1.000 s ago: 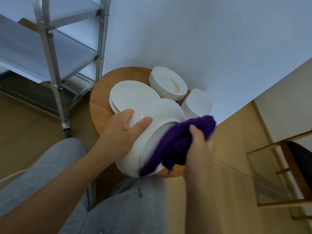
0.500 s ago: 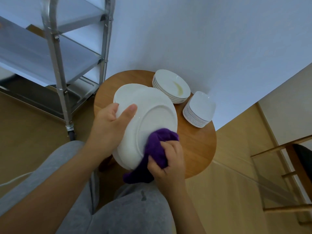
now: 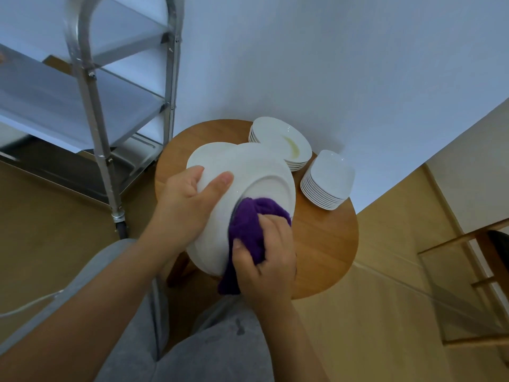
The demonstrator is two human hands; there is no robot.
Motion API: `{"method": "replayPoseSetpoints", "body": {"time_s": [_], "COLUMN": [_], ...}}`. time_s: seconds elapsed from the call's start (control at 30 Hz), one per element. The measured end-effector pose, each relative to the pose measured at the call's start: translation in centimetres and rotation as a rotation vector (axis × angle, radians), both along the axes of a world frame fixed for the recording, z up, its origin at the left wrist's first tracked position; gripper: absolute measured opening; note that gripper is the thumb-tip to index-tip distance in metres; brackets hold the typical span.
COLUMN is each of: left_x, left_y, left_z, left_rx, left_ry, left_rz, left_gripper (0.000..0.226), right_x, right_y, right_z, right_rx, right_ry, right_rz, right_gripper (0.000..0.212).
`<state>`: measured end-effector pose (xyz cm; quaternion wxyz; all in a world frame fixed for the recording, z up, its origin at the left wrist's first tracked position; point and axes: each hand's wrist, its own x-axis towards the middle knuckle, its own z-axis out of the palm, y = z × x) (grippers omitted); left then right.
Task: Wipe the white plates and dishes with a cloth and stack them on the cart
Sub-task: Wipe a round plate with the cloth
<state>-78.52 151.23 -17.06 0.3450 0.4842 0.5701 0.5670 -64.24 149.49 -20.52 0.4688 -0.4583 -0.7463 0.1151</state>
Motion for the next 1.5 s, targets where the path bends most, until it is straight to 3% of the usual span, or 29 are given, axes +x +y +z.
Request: {"method": "replayPoseSetpoints", "body": {"time_s": [0.07, 0.13, 0.23, 0.33, 0.5, 0.73, 1.2, 1.3, 1.4, 1.5], "left_x": [-0.2, -0.4, -0.8, -1.0, -0.5, -0.3, -0.3, -0.4, -0.2, 0.5], "left_y": [0.4, 0.8, 1.9, 3.7, 6.6, 10.0, 11.4, 11.7, 12.0, 13.3], "left_z": [0.2, 0.7, 1.7, 1.9, 0.4, -3.8, -9.0, -9.6, -9.2, -7.9], "left_rx": [-0.004, 0.046, 0.188, 0.295, 0.614, 0.757, 0.46, 0.372, 0.296, 0.22], "left_ry": [0.04, 0.051, 0.162, 0.451, 1.002, 1.206, 1.201, 1.203, 1.119, 0.948], "left_rz": [0.027, 0.044, 0.091, 0.101, -0.039, -0.198, -0.393, -0.451, -0.444, -0.309], "left_gripper": [0.013, 0.019, 0.031, 0.054, 0.052, 0.029, 0.015, 0.025, 0.049, 0.04], "right_x": [0.7, 1.7, 3.3, 4.8, 6.4, 6.5, 4.4, 4.4, 4.6, 4.8], "right_y": [0.2, 0.8, 1.9, 3.0, 3.9, 3.9, 7.4, 8.0, 8.7, 10.1], "right_z": [-0.7, -1.2, -1.7, -0.9, -0.5, -1.9, -3.1, -3.4, -3.8, -3.9], "right_rx": [-0.062, -0.224, -0.388, -0.419, -0.483, -0.549, -0.657, -0.659, -0.667, -0.674], "right_ry": [0.011, 0.058, 0.255, 0.519, 0.716, 0.77, 0.79, 0.785, 0.784, 0.783], "right_rz": [0.049, -0.042, -0.26, -0.36, -0.432, -0.446, -0.386, -0.378, -0.391, -0.402], "right_gripper": [0.022, 0.009, 0.02, 0.022, 0.019, 0.021, 0.016, 0.016, 0.015, 0.017]}}
